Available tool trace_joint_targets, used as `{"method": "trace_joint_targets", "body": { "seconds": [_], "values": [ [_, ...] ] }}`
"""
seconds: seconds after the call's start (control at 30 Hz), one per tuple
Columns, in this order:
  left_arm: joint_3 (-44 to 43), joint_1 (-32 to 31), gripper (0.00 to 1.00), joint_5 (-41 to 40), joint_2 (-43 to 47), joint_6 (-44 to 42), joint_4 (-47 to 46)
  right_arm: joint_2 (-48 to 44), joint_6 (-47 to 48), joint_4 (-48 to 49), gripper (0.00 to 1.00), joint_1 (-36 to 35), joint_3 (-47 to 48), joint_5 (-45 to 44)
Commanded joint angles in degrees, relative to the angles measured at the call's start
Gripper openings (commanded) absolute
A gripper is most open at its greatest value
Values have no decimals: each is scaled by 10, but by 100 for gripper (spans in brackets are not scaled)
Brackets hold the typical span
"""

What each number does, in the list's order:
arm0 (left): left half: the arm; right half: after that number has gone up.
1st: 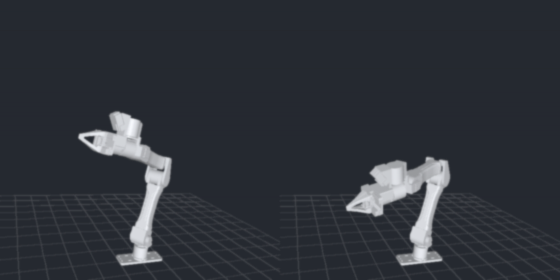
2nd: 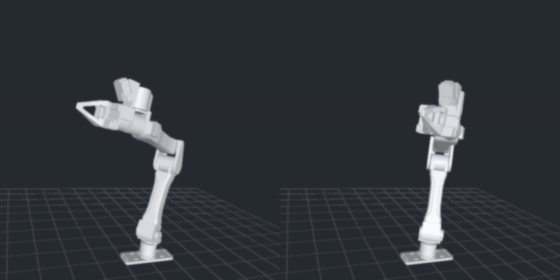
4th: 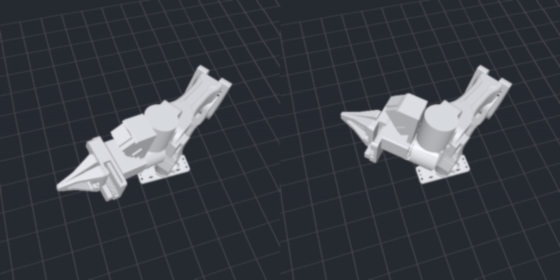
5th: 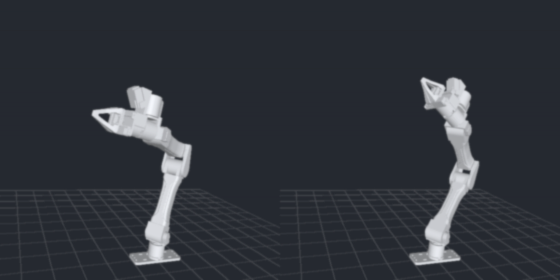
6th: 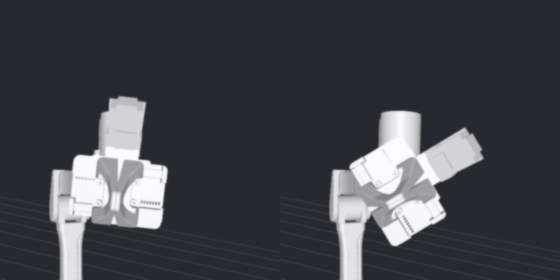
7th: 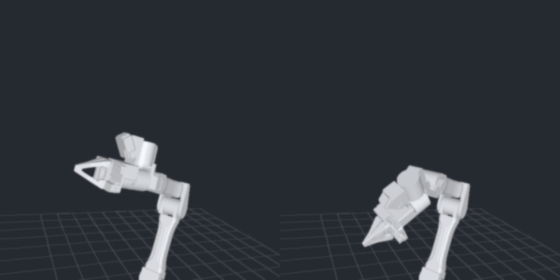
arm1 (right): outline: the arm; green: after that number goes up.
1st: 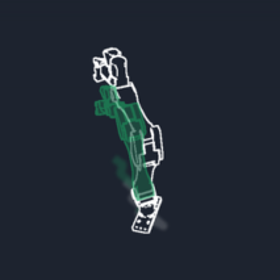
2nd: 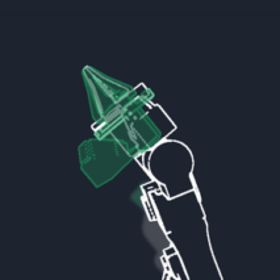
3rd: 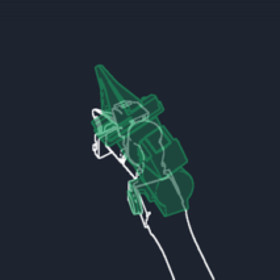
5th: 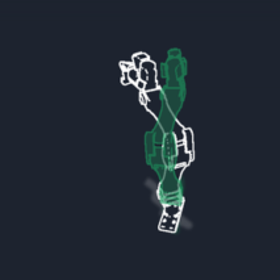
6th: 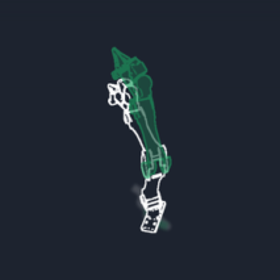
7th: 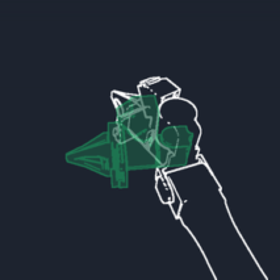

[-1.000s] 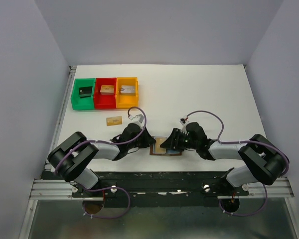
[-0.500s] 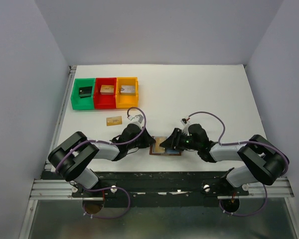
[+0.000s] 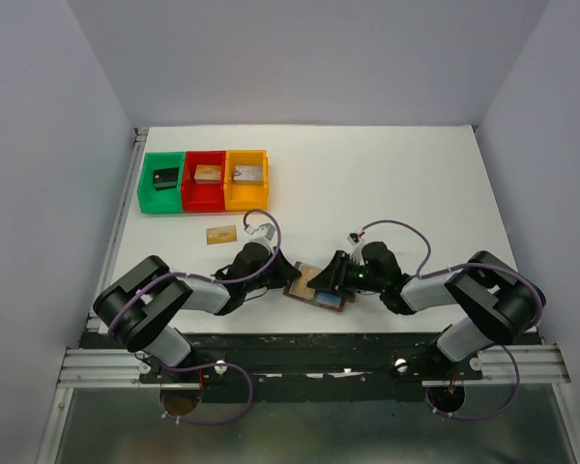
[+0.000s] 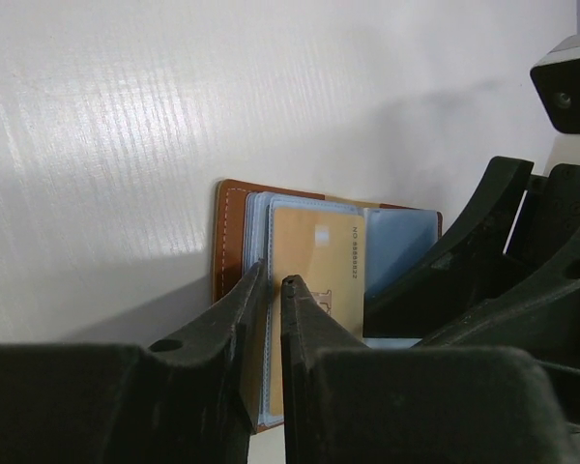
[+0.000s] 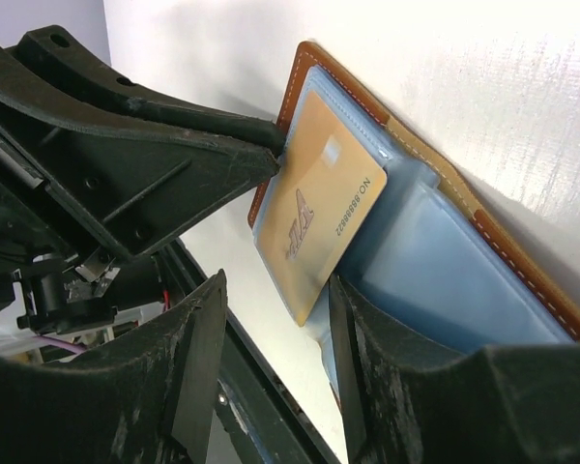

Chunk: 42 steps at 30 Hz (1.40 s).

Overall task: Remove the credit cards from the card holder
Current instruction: Remove the credit card from the card holder.

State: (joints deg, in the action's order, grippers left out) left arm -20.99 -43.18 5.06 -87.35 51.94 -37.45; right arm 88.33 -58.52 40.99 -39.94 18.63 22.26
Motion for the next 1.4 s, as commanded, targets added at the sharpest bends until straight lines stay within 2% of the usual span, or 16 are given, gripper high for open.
{"method": "trace_joint_targets", "body": {
  "seconds": [0.0,0.33,0.63,0.9,1.13,1.2,1.37],
  "values": [
    [17,-2,22,33,-14,4,5,10,-14,53,53,-1,4,-5],
    [32,-2,22,17,27,1,28,-1,-26,49,51,7,-10,-40],
    [38,-2,24,8,38,3,31,12,-34,65,49,11,-5,-28],
    [39,-2,24,14,22,6,17,79,-50,145,47,11,4,33],
    [40,-2,23,17,17,8,11,105,-66,187,46,11,-4,36],
    [42,-2,23,17,17,9,11,106,-66,187,43,11,-4,34],
    [43,-2,22,12,22,8,15,102,-65,183,30,15,-10,28]
  ]
}}
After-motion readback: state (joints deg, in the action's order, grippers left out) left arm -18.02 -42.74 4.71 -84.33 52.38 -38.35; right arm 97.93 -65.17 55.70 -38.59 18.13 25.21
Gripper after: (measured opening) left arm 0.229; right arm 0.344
